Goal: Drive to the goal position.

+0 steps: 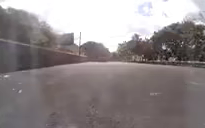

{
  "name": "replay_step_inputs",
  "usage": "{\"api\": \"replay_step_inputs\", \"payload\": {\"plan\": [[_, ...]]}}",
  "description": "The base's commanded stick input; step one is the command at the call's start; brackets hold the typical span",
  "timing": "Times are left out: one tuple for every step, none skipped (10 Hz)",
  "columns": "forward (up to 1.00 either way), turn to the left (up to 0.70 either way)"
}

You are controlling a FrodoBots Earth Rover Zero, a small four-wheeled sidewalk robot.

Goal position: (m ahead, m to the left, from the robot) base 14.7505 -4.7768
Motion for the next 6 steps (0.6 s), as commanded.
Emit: {"api": "replay_step_inputs", "payload": {"plan": [[0.70,0.00],[0.70,0.00],[0.70,0.00],[0.70,0.01],[0.70,0.02],[0.70,0.00]]}}
